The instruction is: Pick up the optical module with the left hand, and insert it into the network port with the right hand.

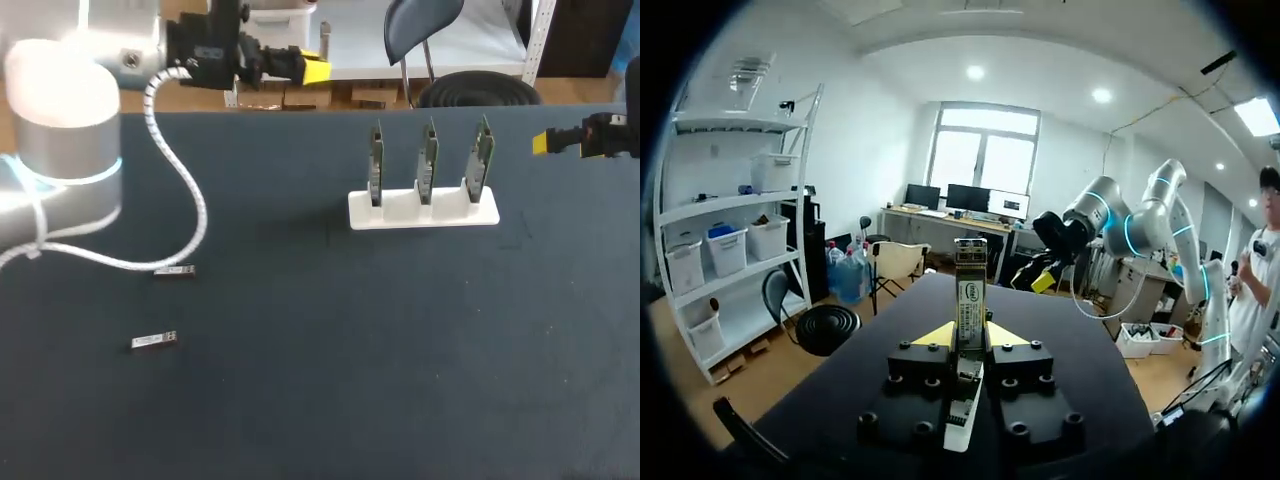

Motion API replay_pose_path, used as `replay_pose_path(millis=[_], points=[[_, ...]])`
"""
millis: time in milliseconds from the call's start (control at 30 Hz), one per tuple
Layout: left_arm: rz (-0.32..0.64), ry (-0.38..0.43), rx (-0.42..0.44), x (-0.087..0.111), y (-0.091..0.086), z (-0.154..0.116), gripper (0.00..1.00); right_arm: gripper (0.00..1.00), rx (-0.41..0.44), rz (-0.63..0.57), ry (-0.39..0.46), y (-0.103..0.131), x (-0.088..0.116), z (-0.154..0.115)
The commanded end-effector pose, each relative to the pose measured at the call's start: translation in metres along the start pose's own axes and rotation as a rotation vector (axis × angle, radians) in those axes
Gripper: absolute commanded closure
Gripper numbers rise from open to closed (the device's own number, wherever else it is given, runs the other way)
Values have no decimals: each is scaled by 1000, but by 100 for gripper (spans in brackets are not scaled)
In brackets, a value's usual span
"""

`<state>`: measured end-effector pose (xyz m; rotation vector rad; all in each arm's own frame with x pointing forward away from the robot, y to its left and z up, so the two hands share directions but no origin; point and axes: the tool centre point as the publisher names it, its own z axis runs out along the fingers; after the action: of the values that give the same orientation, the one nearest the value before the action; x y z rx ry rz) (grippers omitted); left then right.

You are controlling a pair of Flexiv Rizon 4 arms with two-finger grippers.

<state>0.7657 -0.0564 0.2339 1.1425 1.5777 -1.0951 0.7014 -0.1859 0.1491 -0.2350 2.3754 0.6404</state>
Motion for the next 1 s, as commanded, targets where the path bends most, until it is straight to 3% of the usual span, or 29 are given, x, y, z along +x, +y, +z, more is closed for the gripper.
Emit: replay_pose_path(millis=[33, 367, 1000], points=[[12, -101, 15, 4, 3, 20, 100, 0, 7, 1, -1, 2, 0, -1], [94, -110, 24, 12, -2, 37, 100, 0, 7, 1, -1, 2, 0, -1], [140, -55, 68, 33, -17, 67, 100, 0, 7, 1, -1, 2, 0, -1]])
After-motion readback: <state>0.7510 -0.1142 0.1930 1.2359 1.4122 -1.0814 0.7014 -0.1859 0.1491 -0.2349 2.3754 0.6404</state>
